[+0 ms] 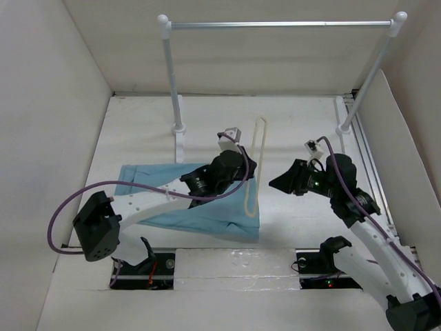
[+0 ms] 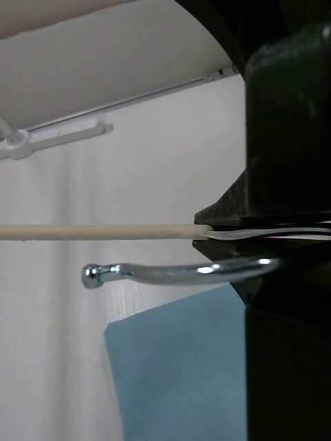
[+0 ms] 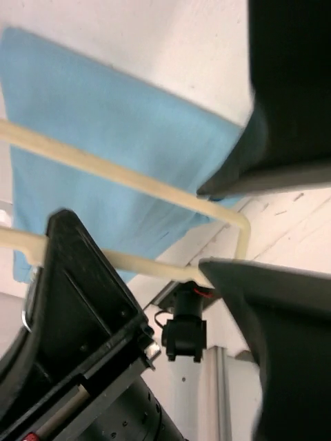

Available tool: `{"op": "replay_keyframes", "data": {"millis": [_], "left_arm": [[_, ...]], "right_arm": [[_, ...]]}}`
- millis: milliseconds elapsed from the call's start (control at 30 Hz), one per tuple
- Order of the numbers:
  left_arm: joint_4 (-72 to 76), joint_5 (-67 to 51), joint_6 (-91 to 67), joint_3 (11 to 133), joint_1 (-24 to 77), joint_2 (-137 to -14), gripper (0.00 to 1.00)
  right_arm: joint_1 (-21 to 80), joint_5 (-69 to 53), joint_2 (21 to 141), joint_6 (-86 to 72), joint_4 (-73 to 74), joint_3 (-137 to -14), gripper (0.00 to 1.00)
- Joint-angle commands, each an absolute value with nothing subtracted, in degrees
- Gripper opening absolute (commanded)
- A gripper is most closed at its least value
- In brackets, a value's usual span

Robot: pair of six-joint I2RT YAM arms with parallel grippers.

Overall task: Place the trousers on the hanger
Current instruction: Place trousers on hanger

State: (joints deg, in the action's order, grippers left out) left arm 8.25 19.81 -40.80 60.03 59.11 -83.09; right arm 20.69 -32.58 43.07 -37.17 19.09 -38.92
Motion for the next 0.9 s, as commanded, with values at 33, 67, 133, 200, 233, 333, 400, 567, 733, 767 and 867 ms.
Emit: {"op": "replay_keyframes", "data": {"millis": [33,67,133,200,233,333,400,567,733,767,867], "left_arm": [[19.67,15.82,-50.79,51.44,59.59,-77.26,0.00],[20.04,16.52,-51.76,50.46,60.81,-77.17,0.00],[22.31,17.57,-54.82,47.66,61.60,-77.52,0.00],[25.03,16.79,-57.64,45.28,61.61,-77.96,0.00],[28.36,16.44,-60.79,42.74,61.61,-79.00,0.00],[30.85,17.30,-64.33,40.61,63.10,-82.16,0.00],[30.76,20.39,-66.09,40.69,64.42,-83.84,0.00],[31.47,25.56,-70.57,40.78,66.80,-88.94,0.00],[29.36,28.21,-76.90,41.40,67.59,-93.95,0.00],[28.66,29.95,-77.60,41.48,68.28,-94.04,0.00],[24.18,33.73,-79.71,42.45,70.04,-93.52,0.00]], "right_arm": [[20.04,-30.23,40.69,-32.17,25.15,-38.86,0.22],[20.04,-30.93,41.04,-31.99,24.44,-38.15,0.15],[20.82,-31.72,42.96,-31.38,21.55,-37.18,0.02],[21.36,-31.73,44.64,-29.63,20.74,-37.17,0.00],[21.97,-31.12,46.30,-28.58,21.96,-37.96,0.00],[22.59,-27.87,48.51,-23.83,25.04,-41.57,0.00],[22.59,-27.42,50.62,-21.98,25.05,-42.10,0.00],[22.59,-28.22,55.98,-20.13,19.44,-39.64,0.00],[22.59,-28.57,64.32,-18.73,11.97,-36.74,0.00],[22.59,-27.43,65.55,-18.55,10.82,-36.56,0.00],[22.59,-27.07,70.91,-18.20,6.16,-36.73,0.09]]}}
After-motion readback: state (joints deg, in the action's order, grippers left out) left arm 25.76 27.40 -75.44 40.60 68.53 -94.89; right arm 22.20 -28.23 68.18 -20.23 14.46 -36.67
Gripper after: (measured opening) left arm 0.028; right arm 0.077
